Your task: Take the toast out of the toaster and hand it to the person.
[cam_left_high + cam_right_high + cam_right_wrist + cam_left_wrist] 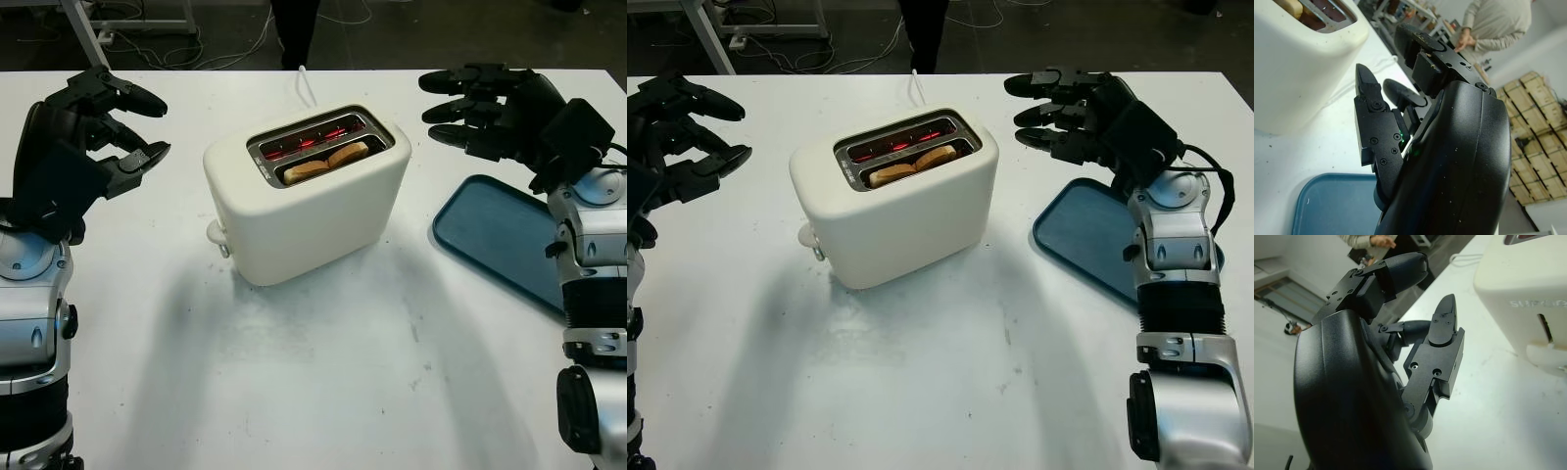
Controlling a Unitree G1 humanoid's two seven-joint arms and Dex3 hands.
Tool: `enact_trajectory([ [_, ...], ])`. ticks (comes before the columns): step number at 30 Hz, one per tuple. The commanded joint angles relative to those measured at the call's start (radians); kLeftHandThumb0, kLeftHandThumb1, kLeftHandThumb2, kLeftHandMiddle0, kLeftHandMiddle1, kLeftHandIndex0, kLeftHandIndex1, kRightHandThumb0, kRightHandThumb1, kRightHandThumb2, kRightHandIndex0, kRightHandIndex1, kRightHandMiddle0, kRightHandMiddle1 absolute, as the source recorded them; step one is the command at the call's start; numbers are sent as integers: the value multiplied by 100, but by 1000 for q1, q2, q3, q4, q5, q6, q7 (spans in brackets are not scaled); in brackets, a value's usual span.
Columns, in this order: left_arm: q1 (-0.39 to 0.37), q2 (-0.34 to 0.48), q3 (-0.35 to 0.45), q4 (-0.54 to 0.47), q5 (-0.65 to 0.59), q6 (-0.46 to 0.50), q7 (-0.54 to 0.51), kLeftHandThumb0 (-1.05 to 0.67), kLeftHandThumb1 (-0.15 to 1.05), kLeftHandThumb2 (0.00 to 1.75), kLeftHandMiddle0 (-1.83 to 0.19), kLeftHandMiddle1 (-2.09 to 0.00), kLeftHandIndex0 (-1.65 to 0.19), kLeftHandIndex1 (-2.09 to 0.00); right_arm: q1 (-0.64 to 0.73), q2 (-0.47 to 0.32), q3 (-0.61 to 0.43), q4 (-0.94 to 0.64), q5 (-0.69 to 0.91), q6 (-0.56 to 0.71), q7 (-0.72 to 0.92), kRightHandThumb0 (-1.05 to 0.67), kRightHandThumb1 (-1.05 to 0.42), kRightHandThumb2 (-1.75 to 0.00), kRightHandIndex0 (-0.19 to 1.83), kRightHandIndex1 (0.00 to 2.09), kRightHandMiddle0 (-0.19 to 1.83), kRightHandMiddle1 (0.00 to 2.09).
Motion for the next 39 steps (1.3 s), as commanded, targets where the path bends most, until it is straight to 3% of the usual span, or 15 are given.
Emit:
enact_trajectory([
  [1,14,14,8,-5,-4,-33,-14,1,77,29,-55,-154,-56,-119,16,-9,-1,-18,0,-16,-4,-11,-89,0,56,74,79,12],
  [24,85,-39,72,-15,-17,-129,6,0,73,38,-58,-156,-58,-122,5,-17,3,14,-10,-53,8,-18,-86,0,62,78,84,11],
  [39,86,-48,82,-49,-12,-110,15,-1,70,41,-60,-157,-58,-123,-10,-31,16,5,-20,-23,13,-16,-87,0,61,78,85,10],
])
